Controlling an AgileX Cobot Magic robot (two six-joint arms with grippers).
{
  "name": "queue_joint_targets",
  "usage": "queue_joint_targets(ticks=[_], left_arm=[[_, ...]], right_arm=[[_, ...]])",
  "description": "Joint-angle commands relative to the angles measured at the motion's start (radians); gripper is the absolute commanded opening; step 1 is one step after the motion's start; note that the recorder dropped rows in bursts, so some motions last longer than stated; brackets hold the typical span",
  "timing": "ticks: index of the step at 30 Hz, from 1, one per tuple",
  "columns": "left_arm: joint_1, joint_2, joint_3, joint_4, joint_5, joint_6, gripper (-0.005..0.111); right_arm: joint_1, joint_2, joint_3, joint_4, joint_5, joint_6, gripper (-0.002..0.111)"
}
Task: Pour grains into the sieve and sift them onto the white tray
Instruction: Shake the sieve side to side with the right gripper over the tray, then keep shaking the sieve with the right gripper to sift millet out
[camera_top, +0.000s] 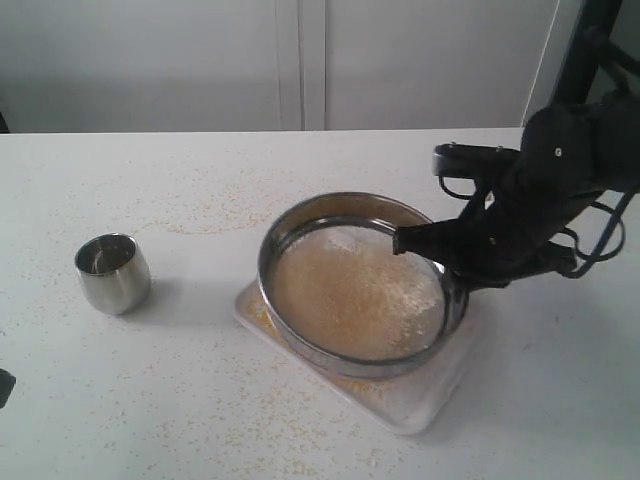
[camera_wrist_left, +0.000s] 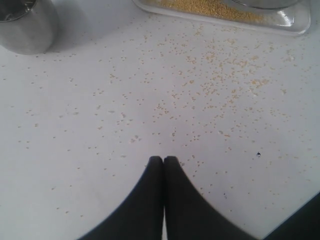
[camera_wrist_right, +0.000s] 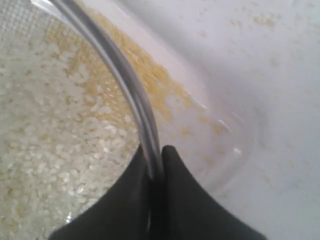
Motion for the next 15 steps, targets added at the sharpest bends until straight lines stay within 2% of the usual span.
queue_joint_targets(ticks=[1,3,6,9,11,12,15], left_arm=[[-0.004,-0.007,-0.005,-0.012,0.012,0.000,0.000],[-0.004,-0.007,-0.005,-0.012,0.012,0.000,0.000],[-0.004,-0.007,-0.005,-0.012,0.012,0.000,0.000],[-0.004,-0.007,-0.005,-0.012,0.012,0.000,0.000],[-0.004,-0.007,-0.005,-0.012,0.012,0.000,0.000],[-0.004,-0.007,-0.005,-0.012,0.012,0.000,0.000],[-0.004,-0.007,-0.005,-0.012,0.012,0.000,0.000]], right_arm=[[-0.017,-0.013,0.022,-0.013,-0.071,0.200,0.000],[0.021,-0.001,0.005,0.064,-0.162,0.075,0.000],[0.020,0.004,-0.048,0.005,-0.005,-0.034,0.000],[-0.025,-0.008,-0.032,-0.137,0.136,0.165,0.000],[-0.025,-0.010,0.000,-0.103,0.083,0.265,0.000],[-0.009,-0.008,0.013,-0.056,0.008,0.249,0.000],[0.039,0.009,0.006,0.032,-0.137,0.057,0.000]])
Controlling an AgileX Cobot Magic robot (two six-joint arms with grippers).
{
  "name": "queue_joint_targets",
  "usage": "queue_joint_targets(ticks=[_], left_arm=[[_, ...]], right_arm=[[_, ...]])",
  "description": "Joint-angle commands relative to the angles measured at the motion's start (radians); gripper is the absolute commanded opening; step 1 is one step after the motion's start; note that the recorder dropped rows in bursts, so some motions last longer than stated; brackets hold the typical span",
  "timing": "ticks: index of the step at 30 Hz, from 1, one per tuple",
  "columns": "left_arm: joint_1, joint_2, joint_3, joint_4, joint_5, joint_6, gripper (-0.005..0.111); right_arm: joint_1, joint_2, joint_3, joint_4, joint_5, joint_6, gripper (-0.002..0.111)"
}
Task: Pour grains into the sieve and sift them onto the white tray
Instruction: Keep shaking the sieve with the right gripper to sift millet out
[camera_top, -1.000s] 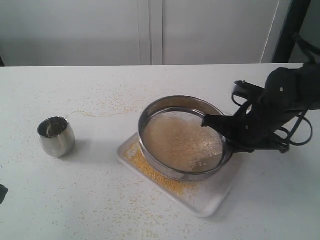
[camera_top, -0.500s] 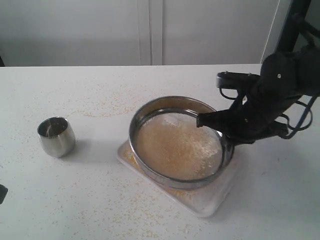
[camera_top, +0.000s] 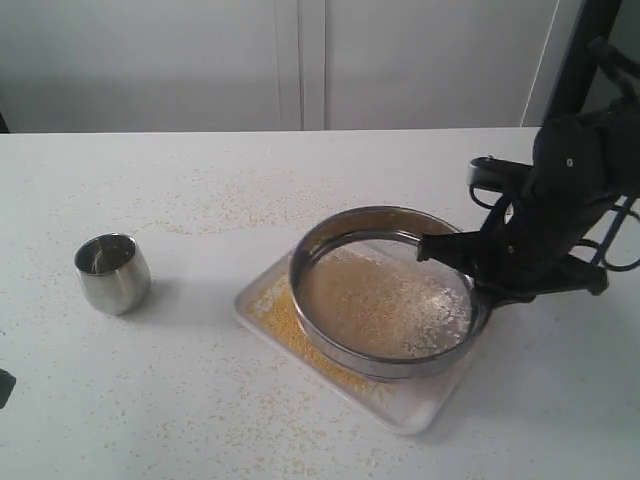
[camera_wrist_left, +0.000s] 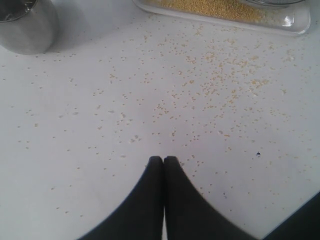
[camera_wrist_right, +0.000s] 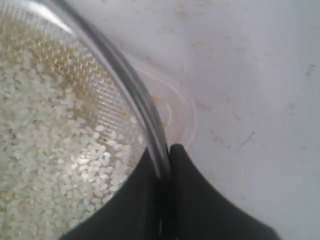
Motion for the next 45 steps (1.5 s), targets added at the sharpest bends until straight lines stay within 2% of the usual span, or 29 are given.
queue_joint_targets(ticks=[1,2,4,7,8,10,11,13,14,16,18,19,22,23,24,26,28,30,32,33,34,37,38,40,41,42,43,45], left_arm=[[-0.004,-0.007,-0.005,-0.012,0.012,0.000,0.000],[-0.004,-0.007,-0.005,-0.012,0.012,0.000,0.000],[-0.004,-0.007,-0.005,-0.012,0.012,0.000,0.000],[-0.004,-0.007,-0.005,-0.012,0.012,0.000,0.000],[-0.004,-0.007,-0.005,-0.012,0.012,0.000,0.000],[-0.004,-0.007,-0.005,-0.012,0.012,0.000,0.000],[-0.004,-0.007,-0.005,-0.012,0.012,0.000,0.000],[-0.004,-0.007,-0.005,-0.012,0.012,0.000,0.000],[-0.004,-0.007,-0.005,-0.012,0.012,0.000,0.000],[-0.004,-0.007,-0.005,-0.012,0.014,0.000,0.000],[-0.004,-0.007,-0.005,-0.012,0.012,0.000,0.000],[-0.004,-0.007,-0.005,-0.012,0.012,0.000,0.000],[-0.004,-0.007,-0.005,-0.012,0.012,0.000,0.000],[-0.004,-0.007,-0.005,-0.012,0.012,0.000,0.000],[-0.004,-0.007,-0.005,-0.012,0.012,0.000,0.000],[-0.004,-0.007,-0.005,-0.012,0.012,0.000,0.000],[-0.004,-0.007,-0.005,-0.012,0.012,0.000,0.000],[-0.004,-0.007,-0.005,-0.012,0.012,0.000,0.000],[-0.004,-0.007,-0.005,-0.012,0.012,0.000,0.000],[-0.004,-0.007,-0.005,-0.012,0.012,0.000,0.000],[-0.004,-0.007,-0.005,-0.012,0.012,0.000,0.000],[-0.004,-0.007,-0.005,-0.012,0.013,0.000,0.000],[-0.004,-0.007,-0.005,-0.012,0.013,0.000,0.000],[-0.004,-0.007,-0.005,-0.012,0.013,0.000,0.000],[-0.004,-0.007,-0.005,-0.012,0.010,0.000,0.000],[-0.004,-0.007,-0.005,-0.012,0.010,0.000,0.000],[-0.004,-0.007,-0.005,-0.012,0.010,0.000,0.000],[-0.004,-0.007,-0.005,-0.012,0.010,0.000,0.000]], right_arm=[[0.056,0.002,-0.021,0.127,-0.156,-0.200,0.000],[0.048,0.000,-0.032,0.095,-0.093,-0.230,0.000],[0.012,-0.010,-0.028,0.002,0.010,-0.157,0.000],[-0.019,-0.012,0.010,-0.020,-0.037,0.106,0.000],[-0.010,-0.005,0.017,0.038,-0.124,0.104,0.000],[0.015,0.004,0.011,0.124,-0.215,-0.041,0.000],[0.024,0.007,-0.008,0.172,-0.201,-0.141,0.000],[0.017,0.003,-0.041,0.148,-0.081,-0.256,0.000],[-0.004,-0.001,-0.043,0.081,-0.001,-0.244,0.000],[-0.038,-0.008,-0.021,-0.016,0.041,-0.119,0.000],[-0.061,-0.009,0.007,0.015,-0.012,0.086,0.000],[-0.053,-0.009,0.014,0.087,-0.077,0.081,0.000],[-0.005,-0.002,-0.003,0.309,-0.184,-0.314,0.000],[-0.002,-0.002,-0.017,0.306,-0.164,-0.422,0.000],[-0.010,-0.002,-0.027,0.275,-0.130,-0.444,0.000],[-0.056,-0.002,-0.031,0.165,-0.069,-0.318,0.000],[-0.090,0.000,-0.020,0.165,-0.053,-0.114,0.000],[-0.069,0.007,-0.018,0.226,-0.078,-0.173,0.000],[-0.029,0.011,-0.031,0.255,-0.088,-0.430,0.000],[-0.026,0.011,-0.038,0.231,-0.088,-0.486,0.000],[-0.035,0.011,-0.041,0.194,-0.091,-0.450,0.000],[-0.089,0.015,-0.041,0.163,-0.099,-0.167,0.000],[-0.084,0.015,-0.041,0.187,-0.070,-0.190,0.000],[-0.044,0.018,-0.041,0.219,-0.023,-0.396,0.000],[-0.029,0.018,-0.041,0.173,-0.061,-0.486,0.000],[-0.039,0.020,-0.041,0.142,-0.107,-0.398,0.000],[-0.070,0.024,-0.044,0.118,-0.150,-0.195,0.000],[-0.063,0.024,-0.058,0.159,-0.066,-0.247,0.000]])
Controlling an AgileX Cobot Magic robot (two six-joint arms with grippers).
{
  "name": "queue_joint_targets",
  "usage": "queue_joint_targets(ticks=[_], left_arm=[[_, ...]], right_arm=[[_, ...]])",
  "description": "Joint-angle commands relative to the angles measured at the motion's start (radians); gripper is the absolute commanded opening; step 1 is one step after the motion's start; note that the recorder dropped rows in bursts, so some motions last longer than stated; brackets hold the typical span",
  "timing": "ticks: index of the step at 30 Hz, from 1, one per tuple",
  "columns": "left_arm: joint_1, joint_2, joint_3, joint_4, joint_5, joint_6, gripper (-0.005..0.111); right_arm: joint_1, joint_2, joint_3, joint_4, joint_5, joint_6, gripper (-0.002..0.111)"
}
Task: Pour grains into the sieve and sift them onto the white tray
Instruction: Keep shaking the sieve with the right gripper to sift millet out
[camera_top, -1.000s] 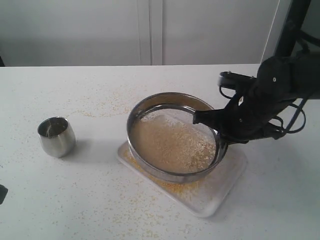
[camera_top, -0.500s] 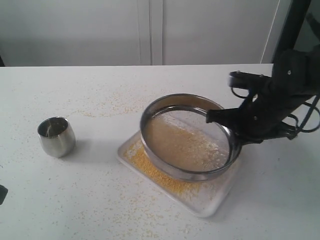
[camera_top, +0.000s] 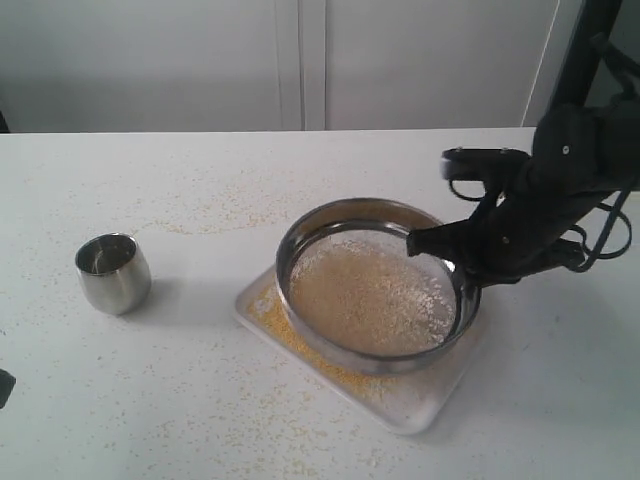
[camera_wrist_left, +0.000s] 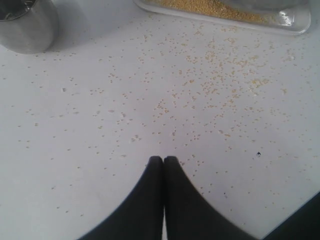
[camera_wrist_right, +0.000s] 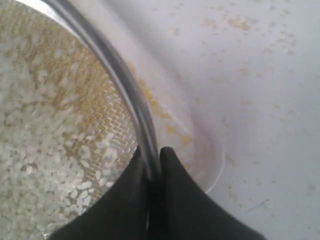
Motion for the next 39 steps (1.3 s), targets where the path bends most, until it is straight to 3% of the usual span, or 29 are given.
queue_joint_targets(ticks=[1,3,5,6,8,9,11,12,13,16,20,24,27,32,36,39], left_arm=[[-0.004,-0.007,-0.005,-0.012,0.008,0.000,0.000],[-0.004,-0.007,-0.005,-0.012,0.008,0.000,0.000],[-0.004,-0.007,-0.005,-0.012,0.008,0.000,0.000],[-0.004,-0.007,-0.005,-0.012,0.008,0.000,0.000],[-0.004,-0.007,-0.005,-0.012,0.010,0.000,0.000],[-0.004,-0.007,-0.005,-0.012,0.010,0.000,0.000],[-0.004,-0.007,-0.005,-0.012,0.008,0.000,0.000],[-0.004,-0.007,-0.005,-0.012,0.010,0.000,0.000],[-0.004,-0.007,-0.005,-0.012,0.010,0.000,0.000],[-0.004,-0.007,-0.005,-0.012,0.010,0.000,0.000],[-0.004,-0.007,-0.005,-0.012,0.010,0.000,0.000],[-0.004,-0.007,-0.005,-0.012,0.010,0.000,0.000],[-0.004,-0.007,-0.005,-0.012,0.010,0.000,0.000],[-0.004,-0.007,-0.005,-0.012,0.010,0.000,0.000],[-0.004,-0.007,-0.005,-0.012,0.010,0.000,0.000],[-0.004,-0.007,-0.005,-0.012,0.010,0.000,0.000]], right_arm=[[0.003,-0.007,-0.025,0.061,0.049,-0.022,0.000],[0.047,-0.005,-0.023,0.024,0.007,-0.170,0.000],[0.004,0.012,-0.028,-0.031,-0.089,0.072,0.000],[-0.006,0.022,-0.046,-0.002,-0.005,0.094,0.000],[0.033,0.022,-0.048,0.045,0.084,-0.115,0.000],[0.040,0.023,-0.048,0.008,0.026,-0.154,0.000],[0.002,0.034,-0.060,-0.019,-0.052,0.085,0.000],[0.000,0.036,-0.074,0.000,-0.005,0.096,0.000],[0.023,0.034,-0.086,0.033,0.090,-0.039,0.000],[0.044,0.022,-0.086,0.000,0.067,-0.124,0.000],[0.004,0.029,-0.090,-0.023,-0.020,0.124,0.000],[0.041,0.020,-0.093,-0.006,0.052,-0.121,0.000],[-0.007,0.027,-0.093,-0.043,-0.023,0.159,0.000],[0.036,0.027,-0.101,0.042,0.071,-0.190,0.000],[-0.016,0.038,-0.103,-0.008,0.004,0.135,0.000],[0.016,0.038,-0.107,0.076,0.119,-0.123,0.000]])
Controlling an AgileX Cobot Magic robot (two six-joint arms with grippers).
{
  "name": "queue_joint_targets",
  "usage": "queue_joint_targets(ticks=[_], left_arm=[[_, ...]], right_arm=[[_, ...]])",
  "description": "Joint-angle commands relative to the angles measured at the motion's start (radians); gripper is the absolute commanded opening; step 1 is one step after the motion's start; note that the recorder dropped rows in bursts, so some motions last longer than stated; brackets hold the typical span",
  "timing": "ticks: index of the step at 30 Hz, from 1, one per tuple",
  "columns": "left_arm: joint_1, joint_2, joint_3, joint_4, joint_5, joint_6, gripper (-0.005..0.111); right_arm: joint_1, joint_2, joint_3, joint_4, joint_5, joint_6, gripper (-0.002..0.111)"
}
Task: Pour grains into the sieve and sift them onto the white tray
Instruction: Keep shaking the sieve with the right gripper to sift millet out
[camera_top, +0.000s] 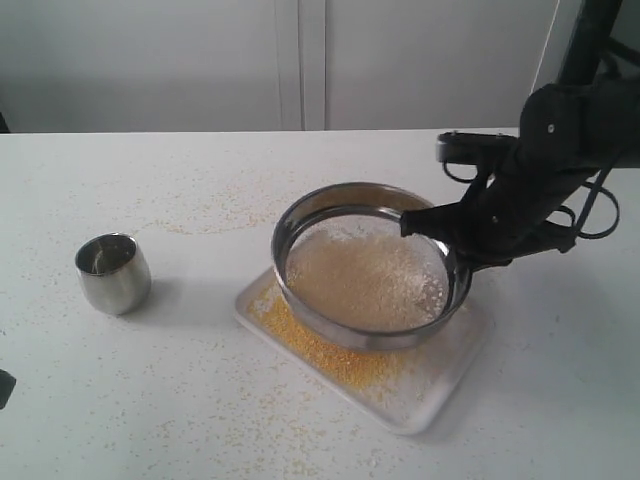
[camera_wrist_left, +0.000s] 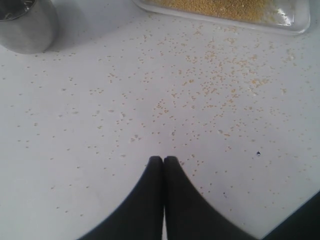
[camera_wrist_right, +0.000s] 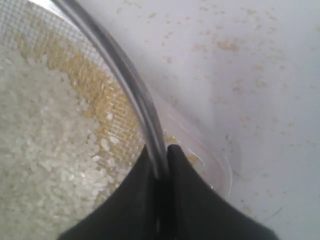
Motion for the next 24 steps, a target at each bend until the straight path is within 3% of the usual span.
queue_joint_targets(ticks=[1,2,6,10,12,16,21,24], left_arm=[[-0.004,-0.007,-0.005,-0.012,0.010,0.000,0.000],[-0.004,-0.007,-0.005,-0.012,0.010,0.000,0.000],[-0.004,-0.007,-0.005,-0.012,0.010,0.000,0.000],[-0.004,-0.007,-0.005,-0.012,0.010,0.000,0.000],[-0.004,-0.007,-0.005,-0.012,0.010,0.000,0.000],[-0.004,-0.007,-0.005,-0.012,0.010,0.000,0.000],[-0.004,-0.007,-0.005,-0.012,0.010,0.000,0.000],[-0.004,-0.007,-0.005,-0.012,0.010,0.000,0.000]], right_arm=[[0.020,-0.011,-0.011,0.072,0.073,-0.237,0.000],[0.022,-0.011,-0.011,0.043,0.044,-0.239,0.000],[-0.028,-0.001,-0.011,-0.004,-0.057,0.078,0.000],[0.010,-0.006,-0.016,0.107,0.074,-0.200,0.000],[0.020,-0.010,-0.016,0.065,0.057,-0.246,0.000],[-0.013,0.002,-0.018,0.010,-0.047,0.030,0.000],[0.026,0.000,-0.020,0.041,0.042,-0.228,0.000],[-0.006,0.007,-0.018,-0.039,-0.033,0.014,0.000]])
